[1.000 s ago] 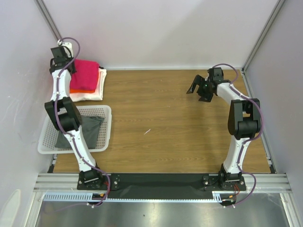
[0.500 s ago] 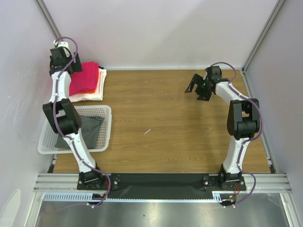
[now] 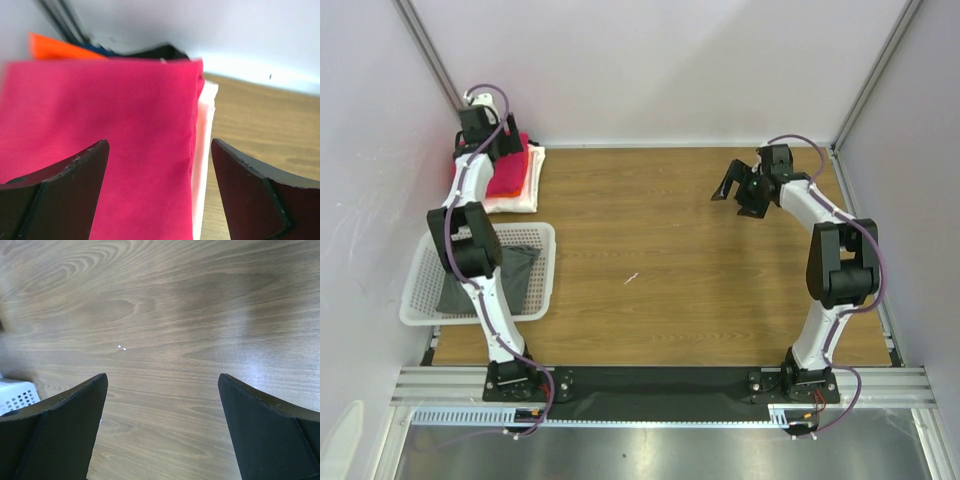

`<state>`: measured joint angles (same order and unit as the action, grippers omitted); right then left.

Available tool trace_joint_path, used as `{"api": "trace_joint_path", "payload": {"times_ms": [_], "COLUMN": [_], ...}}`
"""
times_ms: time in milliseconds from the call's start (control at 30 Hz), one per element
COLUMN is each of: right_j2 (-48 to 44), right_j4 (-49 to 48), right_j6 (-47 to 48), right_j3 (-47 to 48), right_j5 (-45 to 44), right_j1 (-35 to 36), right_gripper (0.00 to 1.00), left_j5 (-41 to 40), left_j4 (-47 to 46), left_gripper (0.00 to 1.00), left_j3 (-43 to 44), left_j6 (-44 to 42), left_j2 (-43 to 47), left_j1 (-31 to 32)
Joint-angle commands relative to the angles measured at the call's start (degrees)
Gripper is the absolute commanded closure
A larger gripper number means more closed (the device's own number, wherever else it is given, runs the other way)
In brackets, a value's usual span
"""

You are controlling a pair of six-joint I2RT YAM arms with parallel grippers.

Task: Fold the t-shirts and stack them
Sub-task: Neatly place the folded tshirt to the corner

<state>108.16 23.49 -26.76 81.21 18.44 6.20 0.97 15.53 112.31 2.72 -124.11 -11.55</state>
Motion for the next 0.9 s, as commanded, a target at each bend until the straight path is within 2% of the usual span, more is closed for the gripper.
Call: {"api": "trace_joint_path", "payload": {"times_ms": [0, 233, 400, 500, 533, 700, 867], "right_j2": [-3.48, -3.57, -4.36, -6.29, -6.99, -13.74, -21.92], "right_j4": [-2.04, -1.95, -1.16, -0.72, -0.81, -3.01, -1.69], "right_j6": [-0.83, -1.01, 0.04, 0.66, 0.75, 0.75, 3.03], "right_j3": [-0.52, 1.93, 5.97, 8.70, 9.22, 9.67, 8.53], "right_j5": [-0.16, 0.02, -0.33, -1.82, -1.82, 0.19, -3.14], "right_j1": [0.04, -0.13, -0.39, -0.66, -1.18, -3.82, -5.76], "right_gripper": [0.00, 0.00, 0.00, 0.00, 0.00, 0.00, 0.00], "left_j5": [5.79, 12.30, 9.49, 11.76, 10.73, 5.62, 3.61], "left_j4": [-1.20, 1.78, 4.51, -0.05, -1.54, -1.21, 0.90], "left_gripper": [0.12, 0.11, 0.11, 0.10, 0.09, 0.01, 0.00], "left_j3": [1.16, 0.28, -3.58, -14.11, -19.97, -30.04, -39.79], "left_j6": [0.63, -2.63, -4.49, -1.06, -0.79, 0.61, 4.39], "left_j2": [-2.36, -1.92, 3.42, 14.57, 21.91, 40.50, 57.82], "left_j1": [0.21, 1.62, 2.50, 3.11, 4.42, 9.17, 9.27]}}
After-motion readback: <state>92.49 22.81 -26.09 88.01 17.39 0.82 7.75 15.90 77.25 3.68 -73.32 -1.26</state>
